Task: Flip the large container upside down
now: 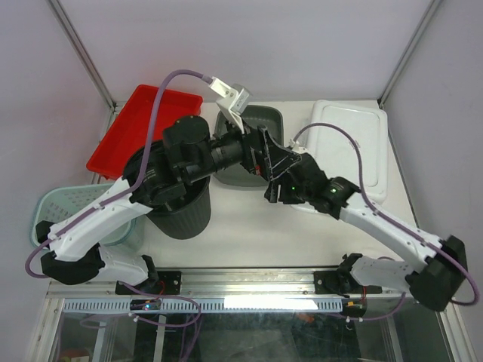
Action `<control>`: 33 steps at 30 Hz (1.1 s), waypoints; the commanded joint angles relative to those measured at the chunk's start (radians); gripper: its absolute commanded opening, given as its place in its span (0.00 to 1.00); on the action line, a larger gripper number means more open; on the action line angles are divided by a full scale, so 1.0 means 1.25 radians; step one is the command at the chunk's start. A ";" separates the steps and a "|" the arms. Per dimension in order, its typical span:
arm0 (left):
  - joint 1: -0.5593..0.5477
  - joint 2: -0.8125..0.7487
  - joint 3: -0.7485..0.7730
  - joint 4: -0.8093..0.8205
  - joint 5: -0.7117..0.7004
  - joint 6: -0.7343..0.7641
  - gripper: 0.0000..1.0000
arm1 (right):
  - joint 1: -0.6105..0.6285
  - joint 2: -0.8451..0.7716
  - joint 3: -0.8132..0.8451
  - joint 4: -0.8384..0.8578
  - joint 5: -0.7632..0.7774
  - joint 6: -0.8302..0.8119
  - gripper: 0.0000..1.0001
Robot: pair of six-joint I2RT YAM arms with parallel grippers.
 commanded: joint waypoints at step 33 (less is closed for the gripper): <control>-0.010 0.058 -0.043 0.026 -0.012 0.010 0.99 | -0.326 -0.224 -0.173 -0.083 0.389 0.137 0.71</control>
